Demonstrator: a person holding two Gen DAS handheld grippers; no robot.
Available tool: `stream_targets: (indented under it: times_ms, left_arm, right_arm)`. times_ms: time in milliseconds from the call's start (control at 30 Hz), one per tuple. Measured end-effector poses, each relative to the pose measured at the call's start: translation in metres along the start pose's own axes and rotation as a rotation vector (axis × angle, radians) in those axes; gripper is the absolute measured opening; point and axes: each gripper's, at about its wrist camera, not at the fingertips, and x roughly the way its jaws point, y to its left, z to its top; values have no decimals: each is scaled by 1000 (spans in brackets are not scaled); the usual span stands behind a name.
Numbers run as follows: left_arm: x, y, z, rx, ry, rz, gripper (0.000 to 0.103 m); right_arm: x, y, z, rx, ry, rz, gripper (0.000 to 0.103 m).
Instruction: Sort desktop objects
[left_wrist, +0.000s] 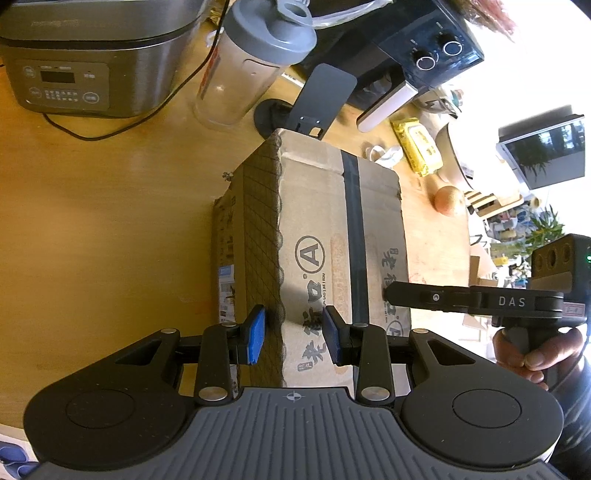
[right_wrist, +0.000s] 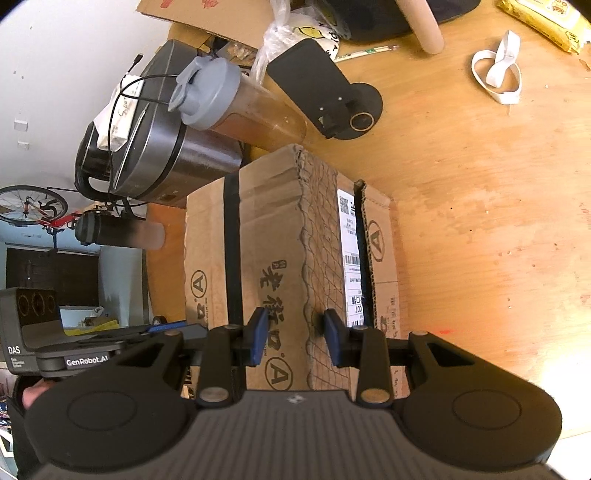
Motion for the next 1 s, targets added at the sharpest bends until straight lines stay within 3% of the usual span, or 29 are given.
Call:
stream_targets:
  times_ms: [1000]
  left_arm:
    - [11,9,-1,-28,-2,-11,32]
  right_arm:
    - [7,-12,0,-14,-5,28,36]
